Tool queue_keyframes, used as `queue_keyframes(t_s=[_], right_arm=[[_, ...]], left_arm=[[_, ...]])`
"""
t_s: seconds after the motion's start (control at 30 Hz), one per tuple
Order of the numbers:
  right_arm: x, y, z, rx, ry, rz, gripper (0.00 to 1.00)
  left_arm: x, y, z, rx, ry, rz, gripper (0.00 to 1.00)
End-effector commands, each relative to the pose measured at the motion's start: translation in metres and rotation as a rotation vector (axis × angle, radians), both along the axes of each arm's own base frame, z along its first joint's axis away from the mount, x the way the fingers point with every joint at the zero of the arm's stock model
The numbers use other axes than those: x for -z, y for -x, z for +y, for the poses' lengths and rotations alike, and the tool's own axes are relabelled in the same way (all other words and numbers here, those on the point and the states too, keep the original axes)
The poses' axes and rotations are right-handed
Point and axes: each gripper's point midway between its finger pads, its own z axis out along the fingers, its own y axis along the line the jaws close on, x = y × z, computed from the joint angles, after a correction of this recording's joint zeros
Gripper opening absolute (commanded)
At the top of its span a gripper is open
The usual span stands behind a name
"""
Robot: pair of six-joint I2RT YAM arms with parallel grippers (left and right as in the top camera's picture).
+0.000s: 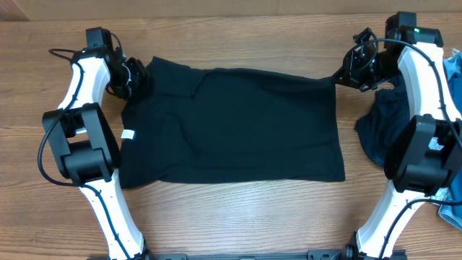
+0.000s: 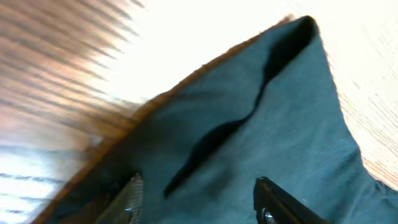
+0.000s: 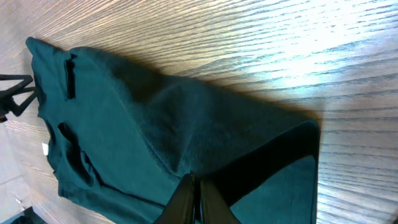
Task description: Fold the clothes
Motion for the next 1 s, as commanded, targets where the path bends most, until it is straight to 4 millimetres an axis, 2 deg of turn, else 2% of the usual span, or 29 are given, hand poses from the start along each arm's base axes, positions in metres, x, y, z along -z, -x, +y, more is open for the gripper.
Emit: queue_keyframes(t_s=[0.0, 0.2, 0.3, 0.47, 0.57, 0.83, 0.97], right_arm=[[-0.015, -0.001, 0.000, 0.004, -0.001, -0.036, 0.04], [-0.015, -0.001, 0.000, 0.004, -0.002, -0.034, 0.04], [-0.014, -0.001, -0.001, 0.004, 0.002, -0.037, 0.04], [-0.012, -0.002, -0.004, 0.008, 0.024, -0.036, 0.04], [-0.012, -0.002, -0.004, 0.008, 0.024, -0.038, 0.04], [-0.013, -0.002, -0.004, 0.008, 0.025, -0.038, 0.04], [-0.013, -0.002, -0.004, 0.008, 0.025, -0.038, 0.04]], left_arm=[[0.006, -0.003, -0.009, 0.034, -0.011, -0.004, 0.58], [0.006, -0.002, -0.009, 0.037, -0.013, -0.001, 0.50], [0.006, -0.003, -0.009, 0.054, -0.019, -0.009, 0.42], [0.006, -0.003, -0.012, 0.107, -0.036, -0.025, 0.15], [0.006, -0.003, -0.012, 0.120, -0.039, -0.030, 0.05], [0.004, -0.003, -0.015, 0.129, -0.018, -0.036, 0.04], [-0.013, -0.023, -0.019, 0.192, 0.016, -0.154, 0.04]])
